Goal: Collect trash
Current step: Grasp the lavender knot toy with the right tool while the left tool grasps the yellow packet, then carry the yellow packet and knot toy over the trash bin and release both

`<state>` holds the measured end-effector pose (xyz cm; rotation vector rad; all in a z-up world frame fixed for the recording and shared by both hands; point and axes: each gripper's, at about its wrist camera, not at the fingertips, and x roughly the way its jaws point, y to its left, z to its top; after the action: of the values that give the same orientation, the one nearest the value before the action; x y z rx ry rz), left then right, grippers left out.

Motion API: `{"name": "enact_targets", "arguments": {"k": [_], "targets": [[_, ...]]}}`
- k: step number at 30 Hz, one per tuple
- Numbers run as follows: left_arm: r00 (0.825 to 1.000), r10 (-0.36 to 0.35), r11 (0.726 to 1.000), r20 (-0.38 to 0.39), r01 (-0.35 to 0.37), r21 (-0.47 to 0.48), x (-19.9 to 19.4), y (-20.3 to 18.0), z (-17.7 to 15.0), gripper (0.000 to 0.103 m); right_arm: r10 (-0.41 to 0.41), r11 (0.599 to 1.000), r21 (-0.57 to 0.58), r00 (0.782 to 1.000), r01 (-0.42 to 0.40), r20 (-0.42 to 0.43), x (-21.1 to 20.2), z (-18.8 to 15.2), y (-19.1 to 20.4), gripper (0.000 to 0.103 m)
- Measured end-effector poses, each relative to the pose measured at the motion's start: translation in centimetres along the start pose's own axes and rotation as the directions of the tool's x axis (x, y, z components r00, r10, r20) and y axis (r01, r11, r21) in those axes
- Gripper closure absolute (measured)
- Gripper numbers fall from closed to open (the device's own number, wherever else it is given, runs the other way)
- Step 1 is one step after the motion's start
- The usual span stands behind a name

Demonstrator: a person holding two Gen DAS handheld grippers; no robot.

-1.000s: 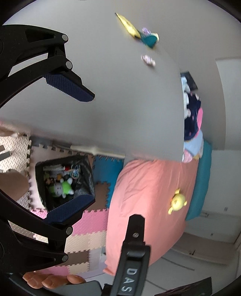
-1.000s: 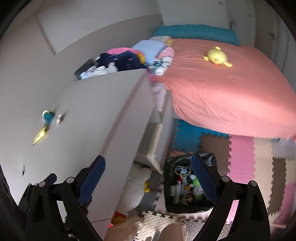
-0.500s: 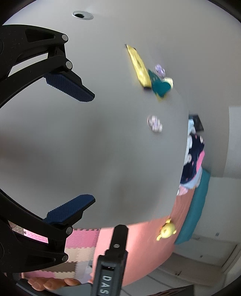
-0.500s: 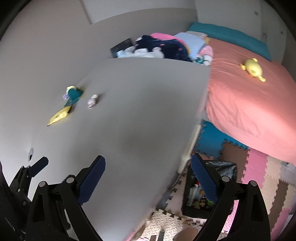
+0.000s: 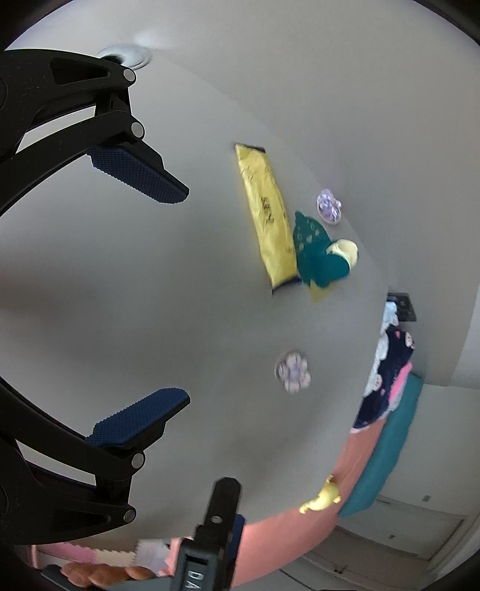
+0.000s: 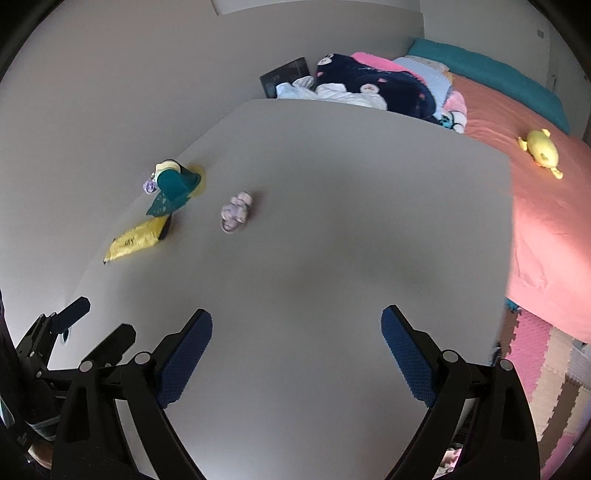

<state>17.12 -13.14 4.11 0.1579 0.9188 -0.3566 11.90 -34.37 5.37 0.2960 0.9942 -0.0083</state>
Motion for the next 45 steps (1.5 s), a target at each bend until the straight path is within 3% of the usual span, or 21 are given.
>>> {"name": "enact_targets", "arguments": {"k": [7,14,17,20,22,24,30,33,34,37,41,45], "targets": [[1.0,-0.004,0.999,-0.005,0.004,0.044,1.3,3.5,1.6,0.006,0.05,0.998,0.044,0.997,-0.048,-0.055,3.8,3.0,2.7,0.03],[1.0,-0.007,0.997,-0.006,0.008,0.082,2.4,5.0,2.9,0.006,-0.006,0.999,0.041,0.999,0.008,-0.044,6.7,5.6,4.5,0.033],[1.0,0.022,0.993,-0.015,-0.02,0.12,3.5,5.4,3.7,0.006,-0.022,0.999,0.023,0.998,0.023,-0.051,7.8,6.0,5.3,0.042],[1.0,-0.007,0.989,-0.025,0.01,0.15,4.4,5.7,4.4,0.006,-0.051,0.999,-0.015,0.998,0.05,-0.032,8.7,6.3,6.1,0.054],[1.0,-0.003,0.982,-0.029,0.009,0.191,4.9,5.6,4.8,0.006,-0.061,0.997,-0.043,0.998,0.06,-0.022,9.1,6.5,6.5,0.074],[0.999,0.015,0.967,-0.035,-0.006,0.256,5.7,5.4,5.3,0.006,-0.061,0.997,-0.056,0.998,0.059,-0.022,9.3,6.7,6.6,0.083],[0.995,0.024,0.942,-0.102,0.012,0.336,8.6,5.9,6.3,0.006,-0.017,0.999,-0.036,0.999,0.015,-0.044,9.0,6.5,5.8,0.086],[0.992,-0.014,0.957,-0.126,0.05,0.284,9.6,6.8,7.2,0.006,-0.009,1.0,-0.028,0.999,0.007,-0.051,8.7,6.2,5.4,0.086],[0.991,-0.025,0.965,-0.134,0.059,0.256,9.9,7.1,7.4,0.008,-0.006,1.0,-0.024,0.999,0.005,-0.053,8.6,6.1,5.3,0.086],[0.989,-0.062,0.981,-0.132,0.085,0.173,9.9,7.5,7.6,0.032,-0.004,1.0,-0.018,0.998,0.003,-0.057,8.4,6.0,4.8,0.086],[0.992,-0.042,0.99,-0.122,0.057,0.126,9.1,7.3,7.0,0.06,0.0,1.0,-0.008,0.998,0.0,-0.057,8.1,5.8,4.3,0.086],[0.99,-0.067,0.997,-0.125,0.071,0.028,8.1,7.4,6.5,0.075,0.013,1.0,0.002,0.998,-0.013,-0.064,7.6,5.3,3.8,0.086]]}}
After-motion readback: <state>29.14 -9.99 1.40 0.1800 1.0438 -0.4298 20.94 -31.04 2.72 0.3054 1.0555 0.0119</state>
